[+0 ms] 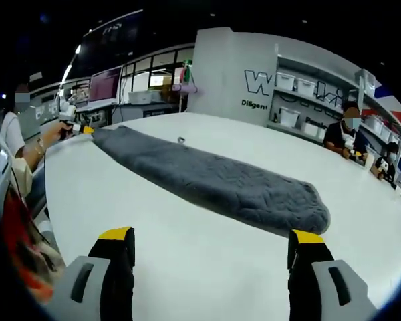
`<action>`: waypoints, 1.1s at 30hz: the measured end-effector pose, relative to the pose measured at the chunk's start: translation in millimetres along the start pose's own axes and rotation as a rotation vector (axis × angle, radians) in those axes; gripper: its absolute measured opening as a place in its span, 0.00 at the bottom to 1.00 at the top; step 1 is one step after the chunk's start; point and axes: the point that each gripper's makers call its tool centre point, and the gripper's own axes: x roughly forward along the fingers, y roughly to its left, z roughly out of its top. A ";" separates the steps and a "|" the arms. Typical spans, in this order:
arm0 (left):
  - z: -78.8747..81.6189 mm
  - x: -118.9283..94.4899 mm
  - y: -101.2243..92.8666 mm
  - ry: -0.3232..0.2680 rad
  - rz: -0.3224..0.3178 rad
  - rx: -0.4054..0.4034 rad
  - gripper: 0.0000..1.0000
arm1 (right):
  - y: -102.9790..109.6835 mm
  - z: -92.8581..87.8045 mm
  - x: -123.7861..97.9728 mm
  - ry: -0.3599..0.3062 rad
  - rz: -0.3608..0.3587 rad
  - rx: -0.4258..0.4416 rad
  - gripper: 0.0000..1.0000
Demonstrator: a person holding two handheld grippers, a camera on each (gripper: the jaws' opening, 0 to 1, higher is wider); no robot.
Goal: Fold the towel on the table until its edges align and the towel forms a compact rectangular stack.
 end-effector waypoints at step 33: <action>-3.2 -17.3 -19.8 -0.087 0.058 0.215 0.82 | 5.7 -5.5 -0.4 0.010 0.029 0.023 0.97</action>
